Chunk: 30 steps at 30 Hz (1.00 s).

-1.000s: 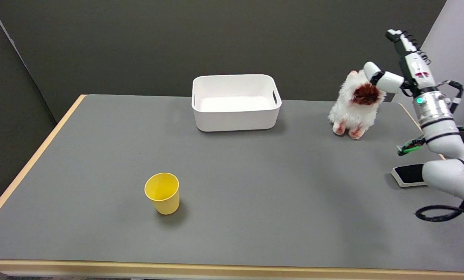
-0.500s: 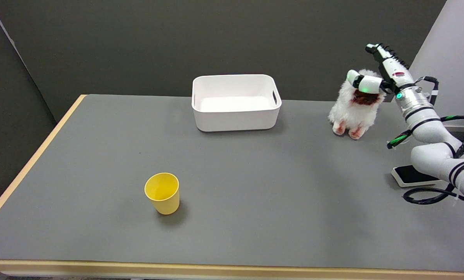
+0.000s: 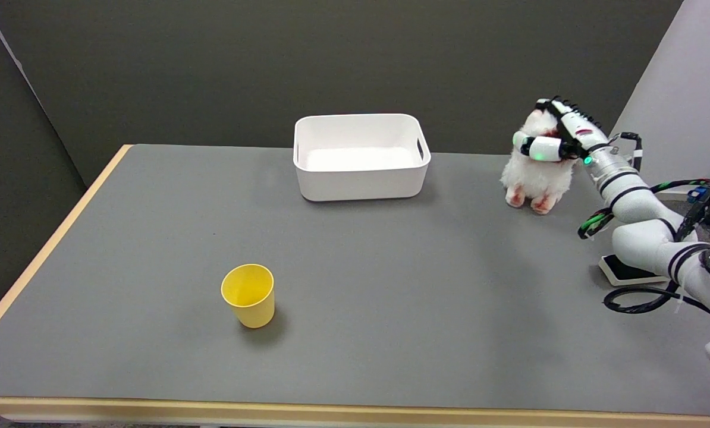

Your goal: Pick up the plush toy.

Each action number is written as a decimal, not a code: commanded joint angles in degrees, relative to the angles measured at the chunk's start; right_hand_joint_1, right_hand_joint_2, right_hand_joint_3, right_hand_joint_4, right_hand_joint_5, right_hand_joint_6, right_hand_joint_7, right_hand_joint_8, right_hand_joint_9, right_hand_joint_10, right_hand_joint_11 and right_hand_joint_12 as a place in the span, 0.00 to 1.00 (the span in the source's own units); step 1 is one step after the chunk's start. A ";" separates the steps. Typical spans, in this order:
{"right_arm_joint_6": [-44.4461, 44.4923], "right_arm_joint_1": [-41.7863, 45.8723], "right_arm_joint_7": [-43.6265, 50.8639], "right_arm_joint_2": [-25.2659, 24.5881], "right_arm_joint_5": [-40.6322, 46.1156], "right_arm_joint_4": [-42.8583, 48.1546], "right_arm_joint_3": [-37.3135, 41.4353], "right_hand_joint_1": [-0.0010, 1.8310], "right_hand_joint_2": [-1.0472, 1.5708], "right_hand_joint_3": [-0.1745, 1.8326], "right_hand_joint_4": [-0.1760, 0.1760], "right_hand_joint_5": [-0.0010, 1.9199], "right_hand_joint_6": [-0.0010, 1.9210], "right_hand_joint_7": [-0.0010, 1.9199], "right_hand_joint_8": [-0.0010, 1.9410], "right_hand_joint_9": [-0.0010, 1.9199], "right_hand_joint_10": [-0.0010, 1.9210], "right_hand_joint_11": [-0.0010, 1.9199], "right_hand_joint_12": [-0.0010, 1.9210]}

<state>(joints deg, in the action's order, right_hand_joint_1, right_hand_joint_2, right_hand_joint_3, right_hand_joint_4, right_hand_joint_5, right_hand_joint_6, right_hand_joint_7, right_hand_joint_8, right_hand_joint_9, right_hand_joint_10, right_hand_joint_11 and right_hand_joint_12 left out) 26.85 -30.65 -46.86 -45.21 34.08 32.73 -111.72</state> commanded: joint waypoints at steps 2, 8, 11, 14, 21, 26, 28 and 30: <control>-1.43 -0.77 0.63 -3.50 -0.84 -3.08 -2.82 0.51 0.71 0.53 0.35 0.15 0.42 0.26 0.42 0.26 0.58 0.22 0.93; 2.36 -0.05 0.63 -4.40 -0.35 -4.37 -1.94 0.69 0.87 0.20 0.02 0.19 0.83 0.31 0.87 0.38 0.91 0.28 1.00; 4.36 -0.05 0.63 -4.88 -0.35 -4.93 -1.94 0.61 0.88 0.24 0.03 0.23 0.84 0.33 0.97 0.40 0.99 0.38 1.00; 7.40 -0.05 1.03 -5.28 -0.27 -5.08 -1.62 0.60 0.87 0.26 0.07 0.25 0.82 0.30 1.00 0.41 1.00 0.36 1.00; 14.90 0.67 0.95 -4.95 3.48 -0.76 -0.50 0.60 0.88 0.22 0.09 0.30 0.77 0.27 1.00 0.38 1.00 0.41 1.00; 18.29 2.54 1.35 -2.84 3.80 8.65 2.25 0.60 0.87 0.24 0.10 0.30 0.77 0.27 1.00 0.38 1.00 0.43 1.00; 19.41 3.33 1.35 -2.06 3.63 12.53 3.20 0.60 0.87 0.24 0.10 0.30 0.77 0.27 1.00 0.38 1.00 0.42 1.00; 21.21 4.50 1.35 -1.04 3.24 16.97 4.37 0.60 0.87 0.24 0.10 0.30 0.77 0.28 1.00 0.38 1.00 0.42 1.00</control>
<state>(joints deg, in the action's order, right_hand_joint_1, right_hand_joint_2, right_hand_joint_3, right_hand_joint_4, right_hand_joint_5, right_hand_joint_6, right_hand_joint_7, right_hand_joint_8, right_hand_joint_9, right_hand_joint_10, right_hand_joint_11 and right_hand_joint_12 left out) 36.02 -30.14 -45.90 -49.40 35.43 31.94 -112.59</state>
